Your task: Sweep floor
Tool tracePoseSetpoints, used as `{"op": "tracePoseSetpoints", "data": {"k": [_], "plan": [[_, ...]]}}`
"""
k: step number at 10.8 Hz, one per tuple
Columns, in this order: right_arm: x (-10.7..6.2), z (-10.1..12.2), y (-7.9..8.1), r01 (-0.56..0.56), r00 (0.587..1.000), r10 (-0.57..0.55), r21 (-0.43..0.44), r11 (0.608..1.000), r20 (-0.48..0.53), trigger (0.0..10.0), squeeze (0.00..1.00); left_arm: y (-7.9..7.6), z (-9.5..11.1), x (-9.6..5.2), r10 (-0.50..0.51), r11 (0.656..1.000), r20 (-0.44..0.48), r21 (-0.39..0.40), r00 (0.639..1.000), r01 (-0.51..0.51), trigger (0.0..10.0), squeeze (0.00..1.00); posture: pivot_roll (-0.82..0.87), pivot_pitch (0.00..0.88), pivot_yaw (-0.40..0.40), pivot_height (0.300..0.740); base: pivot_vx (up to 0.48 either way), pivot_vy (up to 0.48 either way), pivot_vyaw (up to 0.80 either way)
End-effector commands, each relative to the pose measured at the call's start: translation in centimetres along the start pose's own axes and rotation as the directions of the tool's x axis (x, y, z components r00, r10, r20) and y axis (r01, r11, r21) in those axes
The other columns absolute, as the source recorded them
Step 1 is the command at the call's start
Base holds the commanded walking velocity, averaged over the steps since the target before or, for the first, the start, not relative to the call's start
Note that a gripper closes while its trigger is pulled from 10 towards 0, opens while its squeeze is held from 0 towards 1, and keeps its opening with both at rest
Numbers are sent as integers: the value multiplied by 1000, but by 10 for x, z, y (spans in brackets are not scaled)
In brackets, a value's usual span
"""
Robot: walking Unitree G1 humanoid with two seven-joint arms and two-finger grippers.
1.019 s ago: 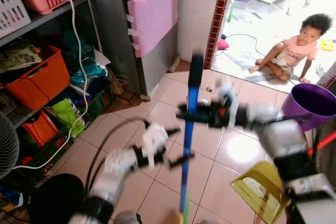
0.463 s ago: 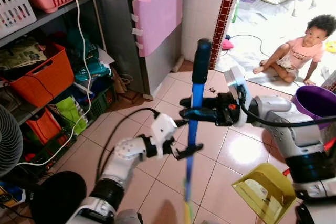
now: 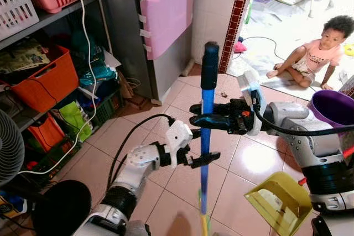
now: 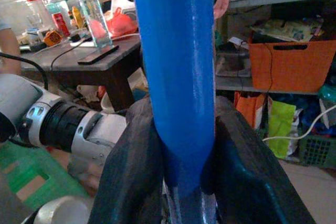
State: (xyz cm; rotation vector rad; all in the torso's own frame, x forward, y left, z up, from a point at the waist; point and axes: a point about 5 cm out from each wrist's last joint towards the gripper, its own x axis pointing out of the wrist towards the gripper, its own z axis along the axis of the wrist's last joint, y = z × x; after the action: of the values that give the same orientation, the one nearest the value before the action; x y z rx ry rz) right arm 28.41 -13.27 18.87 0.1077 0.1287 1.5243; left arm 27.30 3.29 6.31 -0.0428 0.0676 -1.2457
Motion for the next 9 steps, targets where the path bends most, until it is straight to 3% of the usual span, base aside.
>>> {"op": "tracePoseSetpoints", "data": {"k": [1,2,3,4,6,7,9], "plan": [[18,-6,12,-132,991,130,65,989,42,0,0,12,21,6,42,999,73,26,996,-44,0,0,-110,0,17,740,0,0,0],[19,-6,12,-123,991,120,69,990,55,0,0,11,21,9,37,999,78,24,996,-39,3059,0,-110,0,17,740,0,0,0],[19,-6,12,-116,992,112,71,991,63,0,0,11,21,11,34,999,80,24,996,-36,4510,0,-114,0,17,740,0,0,0],[21,-7,14,-113,991,107,76,991,74,0,0,9,24,15,22,1000,89,21,996,-24,10000,0,-114,0,17,740,0,0,0],[23,-9,16,-113,991,106,85,990,87,0,0,8,25,18,7,1000,93,16,996,-9,10000,0,-118,0,17,740,0,0,0],[25,-11,18,-112,990,104,94,989,93,0,0,7,25,19,1,1000,99,7,995,-2,0,0,-117,0,17,740,0,0,0],[24,-14,19,-109,991,99,106,988,93,0,0,8,23,16,-4,1000,98,-2,995,5,0,0,-117,0,18,740,0,0,0]]}}
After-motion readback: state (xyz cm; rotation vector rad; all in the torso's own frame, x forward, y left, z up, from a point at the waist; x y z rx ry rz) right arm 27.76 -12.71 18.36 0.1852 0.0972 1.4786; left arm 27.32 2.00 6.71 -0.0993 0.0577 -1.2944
